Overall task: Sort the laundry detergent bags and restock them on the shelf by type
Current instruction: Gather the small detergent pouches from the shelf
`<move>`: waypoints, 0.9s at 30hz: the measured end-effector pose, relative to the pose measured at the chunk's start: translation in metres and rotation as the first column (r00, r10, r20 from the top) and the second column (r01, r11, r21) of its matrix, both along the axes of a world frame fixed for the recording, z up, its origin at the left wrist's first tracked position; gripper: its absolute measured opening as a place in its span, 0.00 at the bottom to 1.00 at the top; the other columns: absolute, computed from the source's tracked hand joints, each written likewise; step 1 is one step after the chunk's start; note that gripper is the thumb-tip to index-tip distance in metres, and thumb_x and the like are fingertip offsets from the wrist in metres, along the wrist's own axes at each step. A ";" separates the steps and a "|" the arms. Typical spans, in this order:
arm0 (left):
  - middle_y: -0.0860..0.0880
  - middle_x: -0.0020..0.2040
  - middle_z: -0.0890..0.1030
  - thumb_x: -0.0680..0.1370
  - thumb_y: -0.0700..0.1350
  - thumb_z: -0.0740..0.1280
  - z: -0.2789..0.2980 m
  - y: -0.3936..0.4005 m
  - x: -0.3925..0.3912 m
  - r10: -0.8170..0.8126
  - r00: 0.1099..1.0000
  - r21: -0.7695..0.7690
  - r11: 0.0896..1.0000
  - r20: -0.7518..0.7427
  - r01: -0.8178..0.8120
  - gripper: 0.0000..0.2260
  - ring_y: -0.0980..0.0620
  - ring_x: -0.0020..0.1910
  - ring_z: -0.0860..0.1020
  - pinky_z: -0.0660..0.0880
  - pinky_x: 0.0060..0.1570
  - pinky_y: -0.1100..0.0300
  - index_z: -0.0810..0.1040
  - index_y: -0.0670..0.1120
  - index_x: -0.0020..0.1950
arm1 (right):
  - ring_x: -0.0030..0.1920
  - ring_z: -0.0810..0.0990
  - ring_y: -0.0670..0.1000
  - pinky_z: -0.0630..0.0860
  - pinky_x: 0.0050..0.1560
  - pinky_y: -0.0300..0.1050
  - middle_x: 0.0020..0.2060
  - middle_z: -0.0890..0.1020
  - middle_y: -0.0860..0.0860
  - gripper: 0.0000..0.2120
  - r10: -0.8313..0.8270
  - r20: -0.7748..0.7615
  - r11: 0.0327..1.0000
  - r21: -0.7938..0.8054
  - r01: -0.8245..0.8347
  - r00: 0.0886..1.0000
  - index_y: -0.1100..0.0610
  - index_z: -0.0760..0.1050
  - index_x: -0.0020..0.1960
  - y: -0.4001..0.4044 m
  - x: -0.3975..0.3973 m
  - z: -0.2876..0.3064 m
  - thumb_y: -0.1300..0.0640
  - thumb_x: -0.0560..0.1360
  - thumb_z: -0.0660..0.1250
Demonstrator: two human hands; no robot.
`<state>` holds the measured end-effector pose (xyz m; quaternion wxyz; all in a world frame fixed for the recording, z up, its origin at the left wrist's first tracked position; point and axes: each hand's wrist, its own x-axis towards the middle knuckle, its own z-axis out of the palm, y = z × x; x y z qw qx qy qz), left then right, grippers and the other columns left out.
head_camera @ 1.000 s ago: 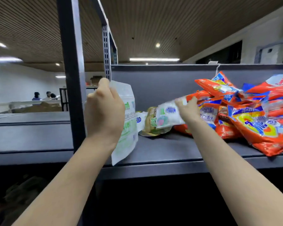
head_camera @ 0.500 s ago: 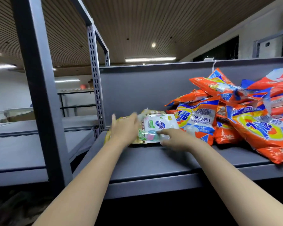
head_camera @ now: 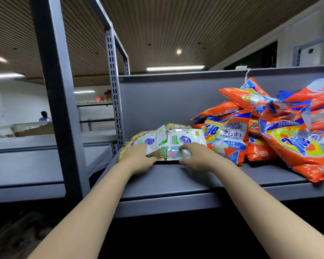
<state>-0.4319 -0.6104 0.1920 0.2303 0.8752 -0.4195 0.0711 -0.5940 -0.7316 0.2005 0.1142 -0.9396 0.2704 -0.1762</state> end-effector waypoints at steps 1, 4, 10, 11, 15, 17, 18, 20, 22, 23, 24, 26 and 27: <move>0.45 0.69 0.69 0.74 0.53 0.64 0.001 0.002 -0.002 0.000 1.000 0.004 1.000 0.003 0.000 0.24 0.45 0.67 0.67 0.67 0.61 0.55 0.68 0.46 0.68 | 0.67 0.69 0.55 0.69 0.64 0.49 0.69 0.70 0.53 0.24 -0.004 -0.001 1.000 -0.007 0.004 1.000 0.49 0.66 0.71 0.002 0.000 0.000 0.50 0.75 0.63; 0.45 0.69 0.70 0.77 0.51 0.62 0.007 0.011 -0.012 0.008 0.999 0.014 1.000 0.045 -0.009 0.22 0.45 0.67 0.68 0.66 0.61 0.56 0.69 0.45 0.68 | 0.66 0.70 0.54 0.70 0.62 0.49 0.68 0.71 0.52 0.24 -0.017 0.008 0.999 -0.030 0.017 1.000 0.49 0.66 0.71 0.008 -0.003 0.004 0.49 0.75 0.63; 0.46 0.58 0.77 0.78 0.49 0.60 0.012 0.039 -0.039 0.046 0.997 -0.070 0.997 0.064 -0.042 0.14 0.45 0.56 0.74 0.71 0.51 0.57 0.75 0.46 0.60 | 0.65 0.71 0.55 0.71 0.61 0.50 0.66 0.73 0.52 0.22 -0.033 0.065 0.990 -0.131 0.042 0.997 0.48 0.69 0.69 0.029 -0.018 0.007 0.46 0.76 0.62; 0.46 0.57 0.77 0.78 0.50 0.59 0.013 0.044 -0.044 0.057 0.995 -0.072 0.996 0.087 -0.051 0.13 0.45 0.55 0.74 0.70 0.50 0.56 0.75 0.46 0.59 | 0.65 0.71 0.55 0.71 0.62 0.51 0.67 0.73 0.51 0.22 -0.035 0.071 0.988 -0.148 0.046 0.997 0.48 0.69 0.68 0.033 -0.021 0.007 0.45 0.76 0.62; 0.48 0.56 0.78 0.78 0.51 0.58 0.015 0.070 -0.071 0.081 0.983 -0.109 0.992 0.162 -0.064 0.12 0.46 0.50 0.72 0.67 0.47 0.56 0.76 0.47 0.56 | 0.66 0.71 0.55 0.70 0.63 0.53 0.66 0.74 0.51 0.22 -0.056 0.121 0.974 -0.209 0.081 0.991 0.48 0.70 0.68 0.055 -0.039 0.006 0.44 0.76 0.62; 0.49 0.57 0.78 0.78 0.52 0.58 0.016 0.091 -0.084 0.055 0.982 -0.130 0.991 0.178 -0.032 0.13 0.46 0.54 0.73 0.69 0.49 0.56 0.75 0.47 0.58 | 0.65 0.71 0.54 0.71 0.61 0.52 0.65 0.75 0.51 0.21 -0.047 0.145 0.971 -0.227 0.079 0.988 0.48 0.70 0.67 0.071 -0.047 0.004 0.43 0.76 0.62; 0.49 0.57 0.78 0.78 0.53 0.59 0.015 0.102 -0.089 0.032 0.984 -0.147 0.989 0.177 -0.006 0.14 0.46 0.55 0.73 0.70 0.51 0.55 0.76 0.48 0.58 | 0.65 0.72 0.53 0.71 0.61 0.52 0.65 0.75 0.50 0.20 -0.035 0.160 0.971 -0.228 0.071 0.987 0.48 0.71 0.66 0.080 -0.051 0.004 0.43 0.76 0.62; 0.51 0.57 0.79 0.78 0.55 0.59 0.011 0.128 -0.095 -0.018 0.986 -0.187 0.981 0.168 0.049 0.14 0.47 0.56 0.74 0.72 0.54 0.53 0.76 0.49 0.57 | 0.64 0.72 0.52 0.71 0.61 0.52 0.64 0.76 0.49 0.20 -0.001 0.183 0.975 -0.219 0.042 0.983 0.48 0.72 0.65 0.099 -0.057 0.001 0.43 0.76 0.62; 0.52 0.55 0.79 0.78 0.57 0.59 0.006 0.156 -0.098 -0.052 0.988 -0.212 0.974 0.145 0.083 0.14 0.49 0.56 0.75 0.74 0.54 0.52 0.76 0.52 0.56 | 0.64 0.73 0.50 0.71 0.61 0.51 0.63 0.77 0.47 0.19 0.035 0.202 0.982 -0.187 0.004 0.979 0.47 0.73 0.63 0.120 -0.060 -0.002 0.43 0.75 0.62; 0.53 0.54 0.79 0.77 0.59 0.59 0.003 0.170 -0.097 -0.066 0.990 -0.220 0.971 0.128 0.093 0.14 0.49 0.55 0.76 0.75 0.53 0.51 0.76 0.53 0.56 | 0.63 0.73 0.49 0.71 0.61 0.52 0.61 0.78 0.46 0.18 0.055 0.212 0.987 -0.161 -0.021 0.976 0.47 0.74 0.61 0.133 -0.061 -0.003 0.42 0.74 0.63; 0.53 0.53 0.80 0.77 0.59 0.60 -0.001 0.184 -0.096 -0.077 0.991 -0.225 0.969 0.108 0.100 0.14 0.50 0.54 0.77 0.75 0.53 0.51 0.77 0.54 0.56 | 0.62 0.74 0.48 0.72 0.61 0.51 0.59 0.79 0.44 0.16 0.076 0.218 0.990 -0.133 -0.047 0.973 0.46 0.75 0.59 0.146 -0.060 -0.005 0.42 0.74 0.63; 0.53 0.50 0.81 0.77 0.59 0.61 -0.010 0.212 -0.090 -0.086 0.993 -0.235 0.966 0.082 0.103 0.13 0.50 0.51 0.78 0.76 0.52 0.52 0.78 0.53 0.53 | 0.57 0.77 0.45 0.73 0.58 0.50 0.52 0.80 0.40 0.11 0.113 0.214 0.992 -0.076 -0.099 0.970 0.45 0.76 0.53 0.174 -0.055 -0.011 0.42 0.73 0.64; 0.53 0.48 0.81 0.76 0.59 0.61 -0.016 0.225 -0.085 -0.081 0.994 -0.233 0.968 0.076 0.097 0.13 0.51 0.50 0.78 0.76 0.51 0.52 0.78 0.52 0.51 | 0.54 0.78 0.44 0.74 0.56 0.48 0.49 0.80 0.40 0.10 0.128 0.205 0.992 -0.051 -0.120 0.970 0.46 0.77 0.51 0.189 -0.050 -0.014 0.43 0.73 0.64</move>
